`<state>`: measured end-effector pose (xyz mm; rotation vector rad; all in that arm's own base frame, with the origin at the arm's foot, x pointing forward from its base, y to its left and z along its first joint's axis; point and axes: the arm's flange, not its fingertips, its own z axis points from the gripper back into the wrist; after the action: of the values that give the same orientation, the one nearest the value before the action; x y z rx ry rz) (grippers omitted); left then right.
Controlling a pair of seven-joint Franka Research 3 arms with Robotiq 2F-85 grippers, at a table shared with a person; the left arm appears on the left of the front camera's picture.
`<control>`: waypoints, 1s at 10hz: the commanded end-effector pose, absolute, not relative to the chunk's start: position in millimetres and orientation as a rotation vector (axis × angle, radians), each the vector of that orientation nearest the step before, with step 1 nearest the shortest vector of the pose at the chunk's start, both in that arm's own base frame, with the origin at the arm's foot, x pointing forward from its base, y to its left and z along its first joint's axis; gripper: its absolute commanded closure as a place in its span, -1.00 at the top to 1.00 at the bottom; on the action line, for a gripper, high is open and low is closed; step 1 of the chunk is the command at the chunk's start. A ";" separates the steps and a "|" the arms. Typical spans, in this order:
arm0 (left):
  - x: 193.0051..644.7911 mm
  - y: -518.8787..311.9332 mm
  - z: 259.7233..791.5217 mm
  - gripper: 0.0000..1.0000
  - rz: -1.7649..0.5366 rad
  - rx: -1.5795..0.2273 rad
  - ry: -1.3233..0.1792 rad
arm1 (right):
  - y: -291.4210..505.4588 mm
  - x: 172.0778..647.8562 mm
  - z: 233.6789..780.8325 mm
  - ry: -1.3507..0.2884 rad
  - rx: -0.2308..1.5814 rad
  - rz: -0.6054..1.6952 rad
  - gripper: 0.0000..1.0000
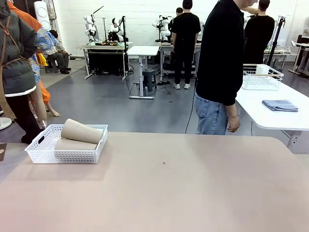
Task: Clean and organize the cups into the basket.
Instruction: Move the Organizing basket back to the left side of the table.
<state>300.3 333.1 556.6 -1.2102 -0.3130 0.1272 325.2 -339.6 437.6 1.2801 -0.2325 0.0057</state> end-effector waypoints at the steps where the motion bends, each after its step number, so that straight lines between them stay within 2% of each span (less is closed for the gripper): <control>1: 292.5 332.6 567.2 1.00 0.090 -1.211 -0.385 | -339.2 323.8 438.2 -0.230 1.288 0.008 1.00; 10: 295.3 334.1 565.1 1.00 0.119 -1.211 -0.347 | -339.2 323.8 438.2 -0.230 1.288 0.008 1.00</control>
<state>296.6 333.6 563.9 -1.2127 -0.3446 0.1189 325.2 -339.6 437.6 1.2801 -0.2325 0.0057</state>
